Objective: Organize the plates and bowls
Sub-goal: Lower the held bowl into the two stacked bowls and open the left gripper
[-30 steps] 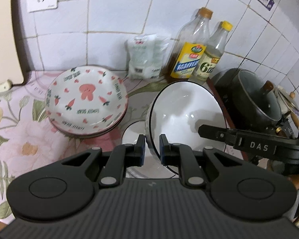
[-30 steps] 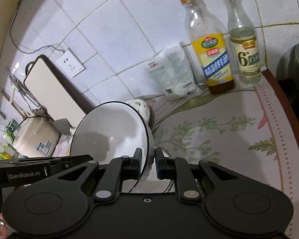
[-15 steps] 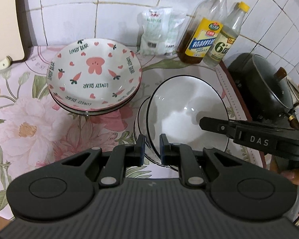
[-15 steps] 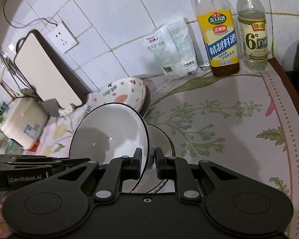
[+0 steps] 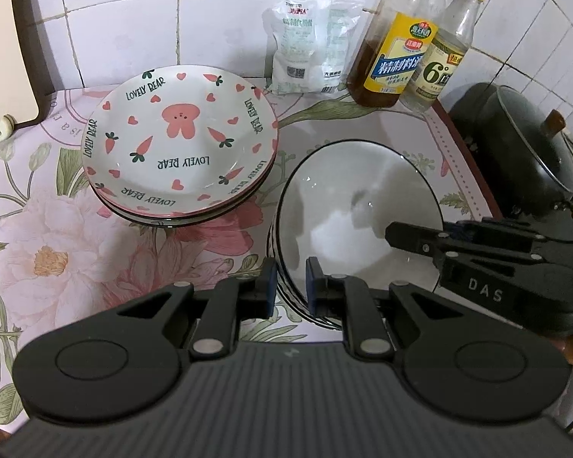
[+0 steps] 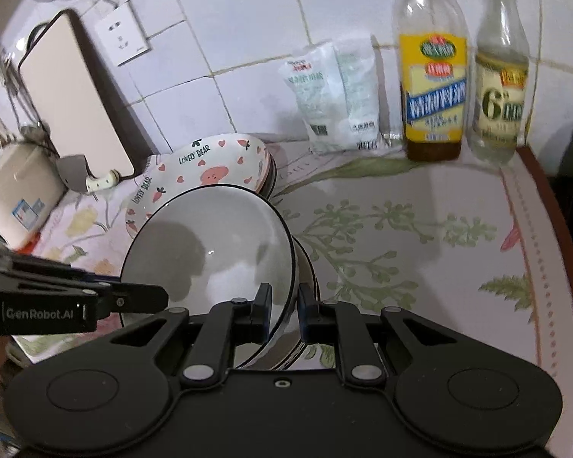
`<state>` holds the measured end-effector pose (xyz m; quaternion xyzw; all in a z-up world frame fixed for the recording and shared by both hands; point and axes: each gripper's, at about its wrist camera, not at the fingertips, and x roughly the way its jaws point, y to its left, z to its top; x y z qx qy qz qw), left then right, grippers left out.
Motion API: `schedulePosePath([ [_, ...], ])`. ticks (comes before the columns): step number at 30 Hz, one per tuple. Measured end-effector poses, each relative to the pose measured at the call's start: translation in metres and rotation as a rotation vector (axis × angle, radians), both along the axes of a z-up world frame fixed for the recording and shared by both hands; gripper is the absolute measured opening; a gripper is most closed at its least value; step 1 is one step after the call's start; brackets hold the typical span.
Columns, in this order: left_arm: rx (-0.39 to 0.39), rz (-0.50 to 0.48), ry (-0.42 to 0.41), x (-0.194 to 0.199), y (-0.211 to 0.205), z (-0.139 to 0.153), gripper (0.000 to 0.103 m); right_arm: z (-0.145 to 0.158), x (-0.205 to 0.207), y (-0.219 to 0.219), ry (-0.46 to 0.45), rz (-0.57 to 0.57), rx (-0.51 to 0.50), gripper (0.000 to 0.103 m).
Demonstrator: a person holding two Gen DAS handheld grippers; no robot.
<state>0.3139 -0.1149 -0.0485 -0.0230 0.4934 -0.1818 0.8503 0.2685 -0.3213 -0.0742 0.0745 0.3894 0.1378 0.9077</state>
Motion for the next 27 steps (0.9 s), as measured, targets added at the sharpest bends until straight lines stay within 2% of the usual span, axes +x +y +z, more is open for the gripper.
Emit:
schedulePosePath([
  [5, -0.003, 0.001, -0.018, -0.003, 0.001, -0.004, 0.016, 0.001, -0.006, 0.013, -0.079, 0.033, -0.105, 0.02],
  [8, 0.003, 0.008, -0.036, -0.005, 0.001, -0.004, 0.02, 0.001, -0.008, 0.013, -0.096, 0.033, -0.116, 0.019],
  [11, 0.012, 0.029, -0.068, -0.007, 0.003, -0.001, 0.03, 0.001, -0.009, 0.013, -0.102, 0.04, -0.122, 0.019],
  [13, 0.025, 0.046, -0.103, -0.01, 0.005, 0.003, 0.041, 0.002, -0.011, 0.013, -0.106, 0.043, -0.123, 0.021],
  [16, 0.032, 0.046, -0.137, -0.012, 0.009, 0.008, 0.041, 0.002, -0.015, 0.014, -0.115, 0.055, -0.115, 0.028],
  [18, 0.021, 0.042, -0.137, -0.012, 0.012, 0.009, 0.038, 0.003, -0.019, 0.015, -0.121, 0.066, -0.111, 0.04],
  [22, 0.038, 0.044, -0.148, -0.015, 0.012, 0.006, 0.036, 0.008, -0.024, 0.012, -0.163, 0.023, -0.144, 0.041],
  [25, 0.027, 0.047, -0.148, -0.018, 0.012, 0.003, 0.036, 0.009, -0.026, 0.008, -0.158, 0.039, -0.125, 0.041],
  [27, 0.013, 0.048, -0.148, -0.023, 0.014, 0.004, 0.036, 0.008, -0.03, 0.008, -0.176, 0.04, -0.135, 0.037],
])
